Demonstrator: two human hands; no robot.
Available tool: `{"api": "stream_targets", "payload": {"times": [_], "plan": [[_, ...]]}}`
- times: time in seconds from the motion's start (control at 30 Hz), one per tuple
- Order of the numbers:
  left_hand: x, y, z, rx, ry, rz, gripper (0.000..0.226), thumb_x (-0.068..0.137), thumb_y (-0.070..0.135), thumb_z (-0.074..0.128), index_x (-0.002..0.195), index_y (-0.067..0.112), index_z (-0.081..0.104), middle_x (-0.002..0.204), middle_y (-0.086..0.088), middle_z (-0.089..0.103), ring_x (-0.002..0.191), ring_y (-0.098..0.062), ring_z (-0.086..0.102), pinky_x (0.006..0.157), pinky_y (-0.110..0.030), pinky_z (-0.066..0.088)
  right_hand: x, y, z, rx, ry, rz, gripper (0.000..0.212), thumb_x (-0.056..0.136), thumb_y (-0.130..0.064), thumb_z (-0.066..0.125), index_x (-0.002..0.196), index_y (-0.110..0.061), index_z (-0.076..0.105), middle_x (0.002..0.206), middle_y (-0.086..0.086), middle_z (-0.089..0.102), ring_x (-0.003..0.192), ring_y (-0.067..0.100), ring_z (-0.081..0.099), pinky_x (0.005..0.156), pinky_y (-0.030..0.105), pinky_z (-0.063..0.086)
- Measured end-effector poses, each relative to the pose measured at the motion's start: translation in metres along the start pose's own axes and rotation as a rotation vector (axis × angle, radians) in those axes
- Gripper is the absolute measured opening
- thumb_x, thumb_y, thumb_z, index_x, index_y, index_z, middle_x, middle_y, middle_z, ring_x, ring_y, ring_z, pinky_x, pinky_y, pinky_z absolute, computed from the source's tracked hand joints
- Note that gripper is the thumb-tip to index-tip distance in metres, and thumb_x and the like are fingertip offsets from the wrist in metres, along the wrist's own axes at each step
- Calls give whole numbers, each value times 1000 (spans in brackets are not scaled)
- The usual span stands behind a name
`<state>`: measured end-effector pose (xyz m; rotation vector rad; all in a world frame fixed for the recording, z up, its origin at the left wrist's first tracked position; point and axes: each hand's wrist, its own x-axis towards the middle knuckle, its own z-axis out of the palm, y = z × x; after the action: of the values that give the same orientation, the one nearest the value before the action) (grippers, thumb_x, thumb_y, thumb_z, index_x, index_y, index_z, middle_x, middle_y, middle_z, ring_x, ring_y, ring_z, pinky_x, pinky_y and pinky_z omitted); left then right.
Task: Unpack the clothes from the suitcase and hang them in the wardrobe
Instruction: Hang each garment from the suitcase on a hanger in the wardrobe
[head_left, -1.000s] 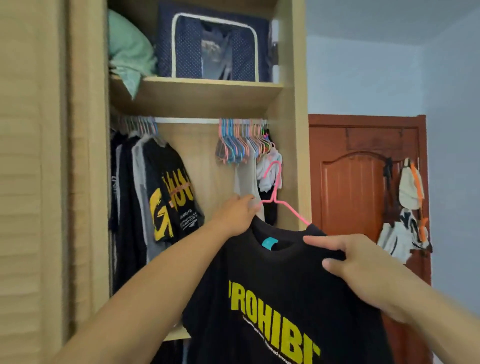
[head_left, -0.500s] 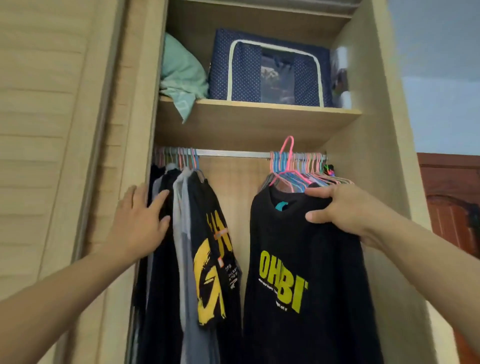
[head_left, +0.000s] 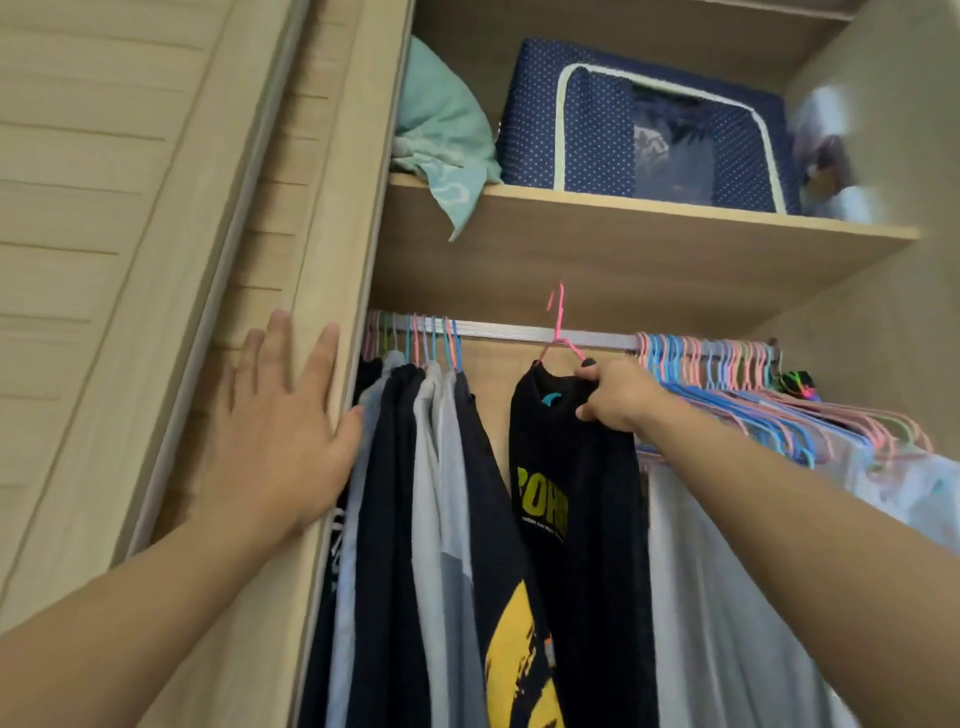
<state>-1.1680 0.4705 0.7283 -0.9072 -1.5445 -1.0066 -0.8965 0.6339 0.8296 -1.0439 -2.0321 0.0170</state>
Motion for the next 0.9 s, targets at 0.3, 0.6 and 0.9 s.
{"api": "stream_targets", "payload": {"times": [0.3, 0.6, 0.9], "plan": [[-1, -1, -1, 25, 11, 5, 77, 98, 55, 42, 162, 34, 5, 170, -9, -5, 157, -29, 1, 125, -48, 11, 13, -11, 57, 60, 32, 126, 21, 99, -11, 55, 117, -2, 55, 120, 18, 58, 101, 30, 54, 82, 35, 47], [-1, -3, 3, 29, 37, 35, 77, 97, 51, 47, 162, 30, 12, 170, -13, 3, 155, -33, 8, 124, -51, 15, 24, -113, 96, 200, -48, -103, 24, 101, -21, 49, 112, -4, 61, 112, 13, 63, 101, 32, 60, 84, 33, 50], [-4, 25, 4, 45, 48, -80, 75, 80, 20, 63, 147, 7, 33, 159, -27, 23, 140, -52, 27, 113, -65, 28, -8, 19, 49, 23, 62, -185, 32, 101, -41, 49, 98, -17, 71, 100, 8, 73, 99, 27, 66, 83, 37, 53]]}}
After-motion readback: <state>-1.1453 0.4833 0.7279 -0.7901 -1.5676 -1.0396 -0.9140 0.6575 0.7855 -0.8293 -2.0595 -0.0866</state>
